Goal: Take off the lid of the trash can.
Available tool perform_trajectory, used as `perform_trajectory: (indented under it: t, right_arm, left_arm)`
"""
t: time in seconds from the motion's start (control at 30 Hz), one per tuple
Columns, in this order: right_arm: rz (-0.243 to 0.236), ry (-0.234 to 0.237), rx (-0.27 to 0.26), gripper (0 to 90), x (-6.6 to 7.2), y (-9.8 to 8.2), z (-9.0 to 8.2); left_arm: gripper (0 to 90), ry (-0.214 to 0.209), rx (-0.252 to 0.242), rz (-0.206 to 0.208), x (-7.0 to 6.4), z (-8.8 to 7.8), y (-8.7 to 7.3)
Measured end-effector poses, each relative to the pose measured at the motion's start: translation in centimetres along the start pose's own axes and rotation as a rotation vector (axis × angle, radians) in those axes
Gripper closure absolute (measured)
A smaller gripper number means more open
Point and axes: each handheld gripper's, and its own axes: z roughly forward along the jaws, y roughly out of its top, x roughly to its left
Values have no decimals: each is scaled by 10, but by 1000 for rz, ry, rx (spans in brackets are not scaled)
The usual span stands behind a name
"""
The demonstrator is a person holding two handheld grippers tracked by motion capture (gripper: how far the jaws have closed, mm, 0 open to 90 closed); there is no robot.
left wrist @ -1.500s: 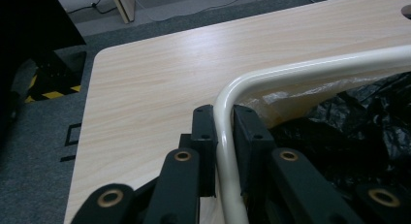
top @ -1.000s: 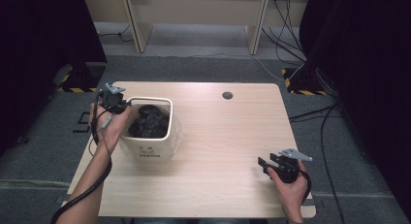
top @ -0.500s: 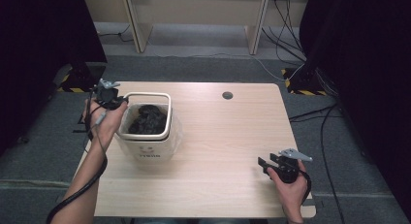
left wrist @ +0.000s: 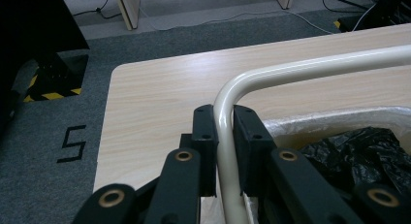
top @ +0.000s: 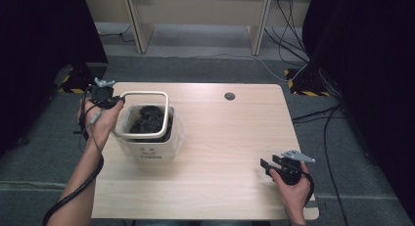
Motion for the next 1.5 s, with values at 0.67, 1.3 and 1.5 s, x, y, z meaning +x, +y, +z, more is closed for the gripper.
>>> perform_trajectory:
  t: [0.67,1.3,1.5]
  right_arm:
    - [2,0,0,417,0,0,0]
    - [4,-1,0,417,0,0,0]
    - [3,-2,0,418,0,-1,0]
  left_arm:
    - [794,8,7,-33,20,-3,-1]
    - [795,0,17,-52,34,-7,-6]
    - [795,2,19,-59,40,-8,-8]
